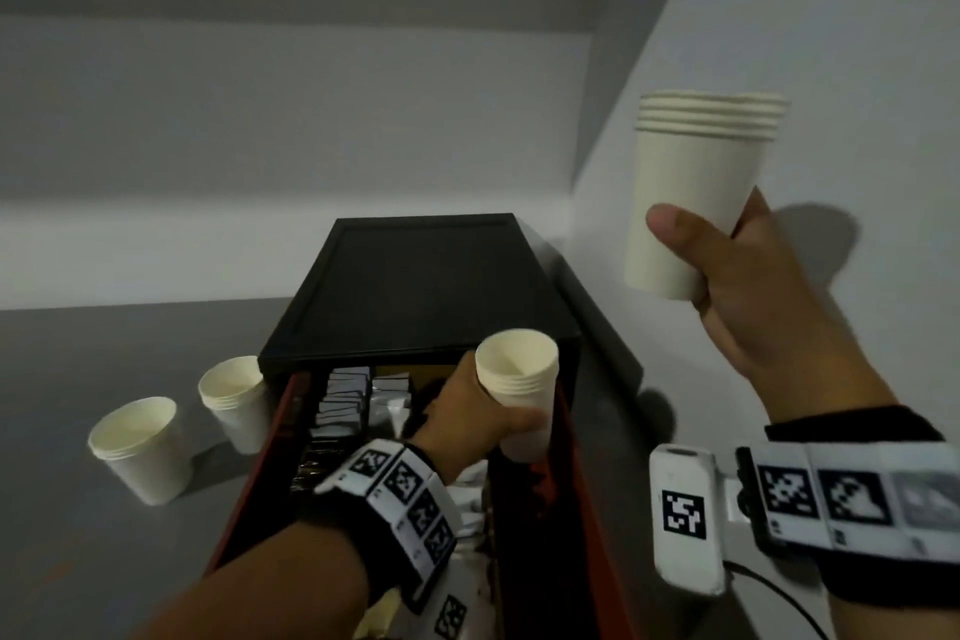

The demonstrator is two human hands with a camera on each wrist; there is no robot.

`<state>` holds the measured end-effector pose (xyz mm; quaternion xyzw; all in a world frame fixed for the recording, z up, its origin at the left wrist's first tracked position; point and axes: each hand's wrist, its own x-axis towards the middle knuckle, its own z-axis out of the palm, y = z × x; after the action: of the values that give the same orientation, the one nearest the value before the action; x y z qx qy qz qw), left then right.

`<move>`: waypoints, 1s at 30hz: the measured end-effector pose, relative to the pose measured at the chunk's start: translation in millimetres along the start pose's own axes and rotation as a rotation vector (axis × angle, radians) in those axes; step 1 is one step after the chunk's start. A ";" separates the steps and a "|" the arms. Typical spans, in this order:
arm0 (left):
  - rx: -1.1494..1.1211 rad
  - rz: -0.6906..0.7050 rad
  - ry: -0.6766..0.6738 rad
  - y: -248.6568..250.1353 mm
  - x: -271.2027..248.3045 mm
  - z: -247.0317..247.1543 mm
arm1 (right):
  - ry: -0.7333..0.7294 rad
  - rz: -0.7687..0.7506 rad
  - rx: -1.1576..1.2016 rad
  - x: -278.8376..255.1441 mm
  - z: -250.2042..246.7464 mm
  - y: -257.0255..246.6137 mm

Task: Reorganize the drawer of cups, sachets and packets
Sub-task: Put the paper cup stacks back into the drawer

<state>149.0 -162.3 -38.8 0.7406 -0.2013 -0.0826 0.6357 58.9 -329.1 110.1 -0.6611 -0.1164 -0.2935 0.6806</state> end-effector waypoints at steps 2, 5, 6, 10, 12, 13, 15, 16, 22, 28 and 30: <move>0.062 -0.053 0.024 -19.2 4.4 9.7 | 0.000 0.021 -0.011 -3.7 -9.6 6.8; 0.271 -0.072 0.032 -31.3 10.7 15.0 | -0.001 0.056 -0.017 -10.8 -21.2 16.3; 0.353 -0.084 0.025 -34.4 14.0 16.0 | -0.003 0.066 -0.024 -13.1 -23.9 19.3; 0.699 -0.238 0.088 -41.5 30.0 21.4 | -0.007 0.095 -0.047 -20.5 -31.0 27.4; 0.851 -0.337 0.120 -40.2 34.4 26.1 | -0.013 0.095 -0.051 -21.5 -33.4 29.4; 0.927 -0.384 0.117 -38.7 35.6 27.7 | -0.012 0.096 -0.051 -21.7 -34.8 30.4; 0.988 -0.451 0.113 -32.3 38.5 29.6 | -0.005 0.100 -0.046 -21.7 -37.4 32.5; 1.006 -0.466 0.111 -30.6 41.2 29.9 | -0.003 0.101 -0.043 -21.8 -38.5 33.6; 1.082 -0.547 0.090 -29.6 63.2 25.6 | -0.001 0.107 -0.035 -20.8 -40.9 39.9; 1.085 -0.624 0.232 -25.1 81.6 30.8 | -0.004 0.117 -0.046 -18.6 -42.1 46.5; 1.075 -0.614 0.109 -26.8 90.4 27.8 | 0.001 0.121 -0.045 -18.2 -43.0 49.5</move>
<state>225.6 -221.0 -57.9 0.9844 0.0402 -0.1111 0.1306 61.8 -368.6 54.8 -0.6821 -0.0691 -0.2544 0.6821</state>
